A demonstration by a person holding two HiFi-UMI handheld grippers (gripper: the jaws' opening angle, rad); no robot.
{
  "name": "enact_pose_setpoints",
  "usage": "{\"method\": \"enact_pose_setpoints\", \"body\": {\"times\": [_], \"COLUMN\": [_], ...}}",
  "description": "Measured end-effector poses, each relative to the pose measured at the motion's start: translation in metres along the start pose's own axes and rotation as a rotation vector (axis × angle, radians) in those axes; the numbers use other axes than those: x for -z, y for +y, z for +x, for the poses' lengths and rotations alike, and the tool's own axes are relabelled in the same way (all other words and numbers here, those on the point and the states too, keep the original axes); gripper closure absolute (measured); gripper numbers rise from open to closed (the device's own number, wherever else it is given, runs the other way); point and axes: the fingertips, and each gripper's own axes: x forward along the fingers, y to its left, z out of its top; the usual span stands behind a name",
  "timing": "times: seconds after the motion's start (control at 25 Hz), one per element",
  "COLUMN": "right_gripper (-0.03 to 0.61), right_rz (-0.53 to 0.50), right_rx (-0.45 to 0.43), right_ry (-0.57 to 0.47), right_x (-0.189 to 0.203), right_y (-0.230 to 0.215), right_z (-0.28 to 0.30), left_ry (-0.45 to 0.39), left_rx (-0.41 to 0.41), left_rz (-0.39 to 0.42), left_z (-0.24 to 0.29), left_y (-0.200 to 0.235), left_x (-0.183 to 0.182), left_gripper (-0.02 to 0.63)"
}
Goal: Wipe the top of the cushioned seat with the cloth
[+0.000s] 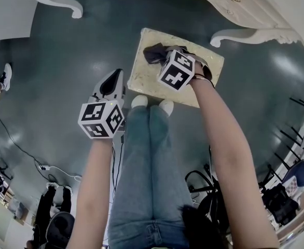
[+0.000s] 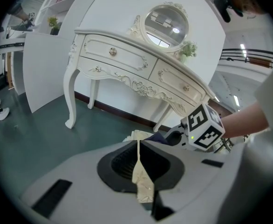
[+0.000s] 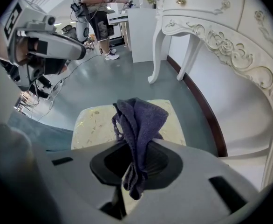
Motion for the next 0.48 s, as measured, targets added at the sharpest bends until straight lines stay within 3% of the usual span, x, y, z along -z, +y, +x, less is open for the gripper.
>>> {"method": "enact_pose_setpoints", "body": {"times": [0.48], "right_gripper": [0.535], "right_rz": [0.017], "right_rx": [-0.045], "right_ry": [-0.003], "right_x": [0.004], "right_y": [0.032], "right_z": [-0.001], "left_ry": [-0.006], "left_rx": [0.006], "left_rz": [0.002], "left_z": [-0.008], "left_y": [-0.007], "left_x": [0.006], "left_gripper": [0.6]}}
